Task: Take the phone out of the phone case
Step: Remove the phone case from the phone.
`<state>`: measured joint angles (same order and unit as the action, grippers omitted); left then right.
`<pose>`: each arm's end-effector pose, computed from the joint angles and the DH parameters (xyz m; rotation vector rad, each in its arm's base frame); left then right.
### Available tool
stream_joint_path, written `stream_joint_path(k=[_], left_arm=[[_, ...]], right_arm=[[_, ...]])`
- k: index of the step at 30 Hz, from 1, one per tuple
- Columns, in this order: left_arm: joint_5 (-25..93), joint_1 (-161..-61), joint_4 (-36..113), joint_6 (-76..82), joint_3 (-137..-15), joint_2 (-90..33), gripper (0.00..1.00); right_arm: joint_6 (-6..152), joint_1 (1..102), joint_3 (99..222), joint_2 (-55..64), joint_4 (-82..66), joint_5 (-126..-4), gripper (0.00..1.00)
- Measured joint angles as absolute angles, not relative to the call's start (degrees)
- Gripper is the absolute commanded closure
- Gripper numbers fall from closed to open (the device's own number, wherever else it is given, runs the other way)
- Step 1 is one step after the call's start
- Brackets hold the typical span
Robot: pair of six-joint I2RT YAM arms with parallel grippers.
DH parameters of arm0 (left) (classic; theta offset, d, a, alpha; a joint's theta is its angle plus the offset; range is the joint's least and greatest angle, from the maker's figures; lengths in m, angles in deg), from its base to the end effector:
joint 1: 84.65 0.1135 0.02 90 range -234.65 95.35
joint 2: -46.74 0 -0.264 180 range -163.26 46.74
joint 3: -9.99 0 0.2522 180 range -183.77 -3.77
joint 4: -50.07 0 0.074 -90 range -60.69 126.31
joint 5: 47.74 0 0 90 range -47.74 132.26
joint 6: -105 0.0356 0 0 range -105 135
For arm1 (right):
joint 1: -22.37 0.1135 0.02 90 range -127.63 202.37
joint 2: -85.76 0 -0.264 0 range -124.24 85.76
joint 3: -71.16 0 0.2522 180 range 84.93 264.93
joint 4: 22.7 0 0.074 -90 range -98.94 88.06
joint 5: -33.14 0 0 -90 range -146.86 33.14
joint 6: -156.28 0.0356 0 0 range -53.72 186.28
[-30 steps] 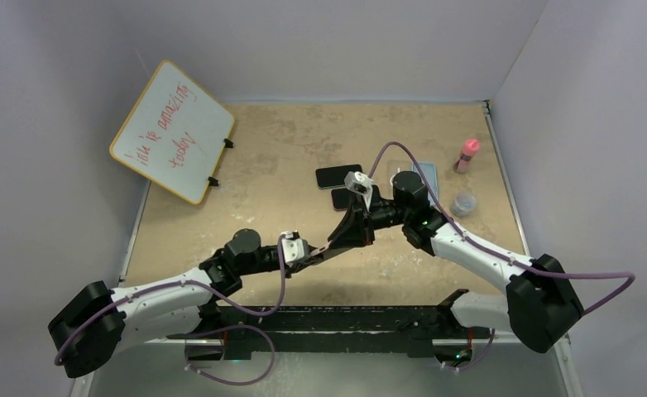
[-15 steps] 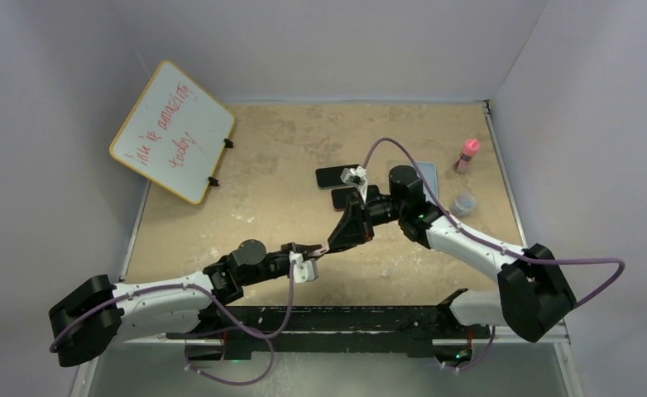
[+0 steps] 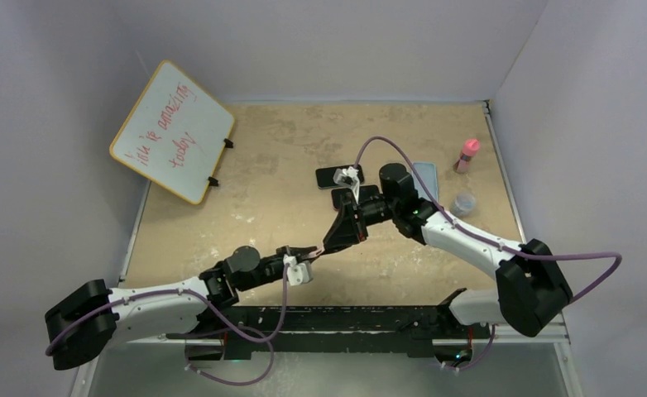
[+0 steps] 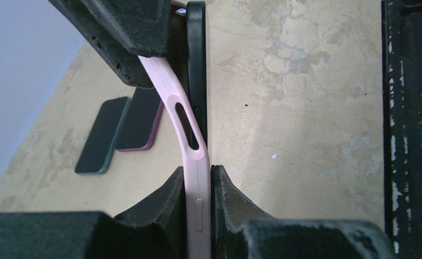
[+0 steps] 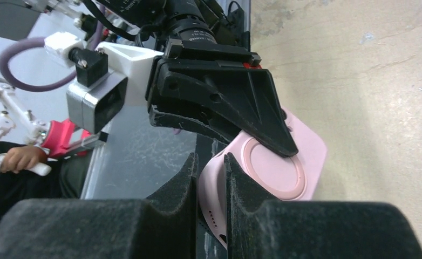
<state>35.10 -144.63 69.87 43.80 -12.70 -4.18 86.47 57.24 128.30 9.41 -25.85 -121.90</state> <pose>0.0882 -0.1615 0.1831 1.2850 1.1784 -0.5086 0.2124 0.1874 0.2624 -1.1067 1.7057 1.6742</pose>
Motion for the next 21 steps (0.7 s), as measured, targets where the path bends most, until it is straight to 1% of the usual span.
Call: stream_joint_path(k=[5,8,13,18,19,21], left_arm=[[35.12,-143.61,72.49,34.49,-10.16,-3.33,1.0],[32.06,-140.59,74.98,27.54,-8.2,-1.71,1.0],[25.14,-135.89,79.4,18.21,-5.09,0.06,1.0],[22.1,-133.49,83.48,10.8,-4.2,-0.86,1.0],[21.73,-133.11,84.29,9.42,-4.2,-1.29,1.0],[21.31,-132.74,85.23,8.04,-4.2,-1.84,1.0]], right_arm=[[82.27,58.12,128.3,9.43,-24.52,-118.88,0.88],[81.4,58.1,127.86,9.43,-26.35,-117.55,0.86],[82.16,56.72,125.31,9.1,-30.55,-116.69,0.86],[83.08,54.53,123.78,8.29,-31.99,-116.85,0.86],[83.17,54.29,123.56,8.29,-32.3,-116.85,0.87],[83.19,54.03,123.19,8.34,-32.97,-116.83,0.94]])
